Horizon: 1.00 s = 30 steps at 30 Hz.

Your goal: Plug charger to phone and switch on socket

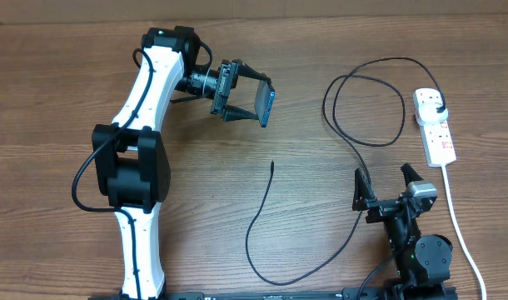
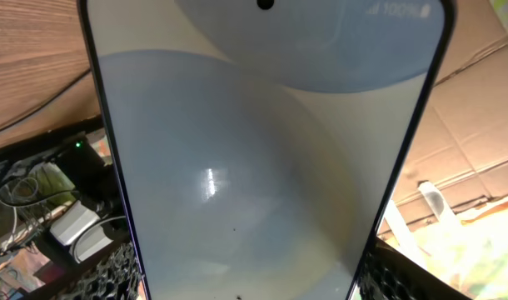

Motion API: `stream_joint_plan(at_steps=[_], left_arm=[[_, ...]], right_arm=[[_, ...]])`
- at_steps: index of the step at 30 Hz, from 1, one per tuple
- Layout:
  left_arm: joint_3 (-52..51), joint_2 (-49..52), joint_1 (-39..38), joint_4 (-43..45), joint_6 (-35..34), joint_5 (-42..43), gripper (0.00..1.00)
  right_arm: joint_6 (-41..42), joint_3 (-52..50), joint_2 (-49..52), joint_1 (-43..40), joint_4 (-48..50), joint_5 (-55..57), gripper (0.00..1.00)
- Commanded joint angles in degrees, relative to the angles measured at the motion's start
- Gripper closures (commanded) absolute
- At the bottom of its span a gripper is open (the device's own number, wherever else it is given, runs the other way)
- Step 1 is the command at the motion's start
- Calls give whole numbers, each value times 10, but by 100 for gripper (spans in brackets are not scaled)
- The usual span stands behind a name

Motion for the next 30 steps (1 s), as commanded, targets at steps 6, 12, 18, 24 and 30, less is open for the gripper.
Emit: stream_joint_plan(at_steps=[6, 12, 18, 24, 30], left_arm=[[17, 1, -3, -2, 18, 41, 96], [17, 1, -3, -2, 22, 41, 96], [17, 1, 0, -2, 23, 41, 96], [17, 1, 9, -2, 28, 41, 96], [17, 1, 15, -15, 40, 41, 96]], right_arm=[[-2, -6, -5, 3, 3, 6, 0], [-2, -6, -5, 3, 3, 6, 0], [-2, -6, -5, 3, 3, 6, 0], [-2, -6, -5, 3, 3, 6, 0], [-2, -6, -5, 3, 3, 6, 0]])
